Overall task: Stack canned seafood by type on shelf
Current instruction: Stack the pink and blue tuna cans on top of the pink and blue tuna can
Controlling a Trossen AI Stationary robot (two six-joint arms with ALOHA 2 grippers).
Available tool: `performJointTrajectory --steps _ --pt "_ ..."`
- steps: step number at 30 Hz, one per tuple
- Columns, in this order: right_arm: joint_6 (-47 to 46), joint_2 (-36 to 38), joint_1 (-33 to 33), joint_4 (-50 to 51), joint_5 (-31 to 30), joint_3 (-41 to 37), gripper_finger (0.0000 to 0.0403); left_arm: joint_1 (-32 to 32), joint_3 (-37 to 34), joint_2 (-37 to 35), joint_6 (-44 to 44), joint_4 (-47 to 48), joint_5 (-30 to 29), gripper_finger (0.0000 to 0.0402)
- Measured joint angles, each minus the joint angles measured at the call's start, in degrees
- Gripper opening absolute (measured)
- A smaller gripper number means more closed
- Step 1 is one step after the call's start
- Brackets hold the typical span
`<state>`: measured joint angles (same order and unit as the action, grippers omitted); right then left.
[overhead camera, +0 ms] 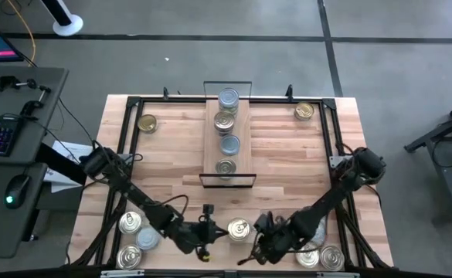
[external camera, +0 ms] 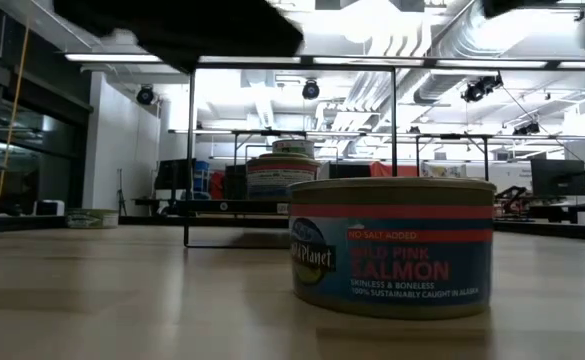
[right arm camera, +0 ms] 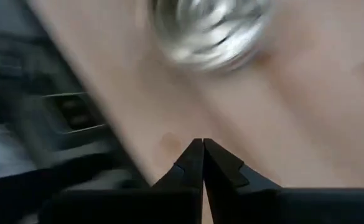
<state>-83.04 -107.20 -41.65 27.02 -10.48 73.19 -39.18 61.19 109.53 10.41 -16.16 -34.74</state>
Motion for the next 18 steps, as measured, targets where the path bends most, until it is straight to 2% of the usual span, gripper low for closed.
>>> performJointTrajectory --steps 3,6,8,13,18 --pt "-4.5 1.29 -1.69 -21.6 -1.68 -9.65 0.0 0.99 -0.09 -0.1 1.86 0.11 0.0 0.0" --pt "-5.43 1.33 -2.58 -33.31 -6.19 -15.19 0.0 1.47 -0.09 -0.65 1.68 0.37 1.04 0.0" --pt "-5.32 1.34 -2.56 -33.1 -8.24 -16.03 0.0 1.92 -0.09 -0.69 0.96 -0.02 3.88 0.0" --pt "0.13 1.35 -0.6 -18.66 -9.15 -13.82 0.0 3.81 -0.1 1.54 1.44 -1.31 12.63 0.0" --pt "13.64 1.38 1.11 -18.28 -8.62 -13.18 0.0 4.66 -0.18 2.24 3.23 -1.55 11.23 0.0"
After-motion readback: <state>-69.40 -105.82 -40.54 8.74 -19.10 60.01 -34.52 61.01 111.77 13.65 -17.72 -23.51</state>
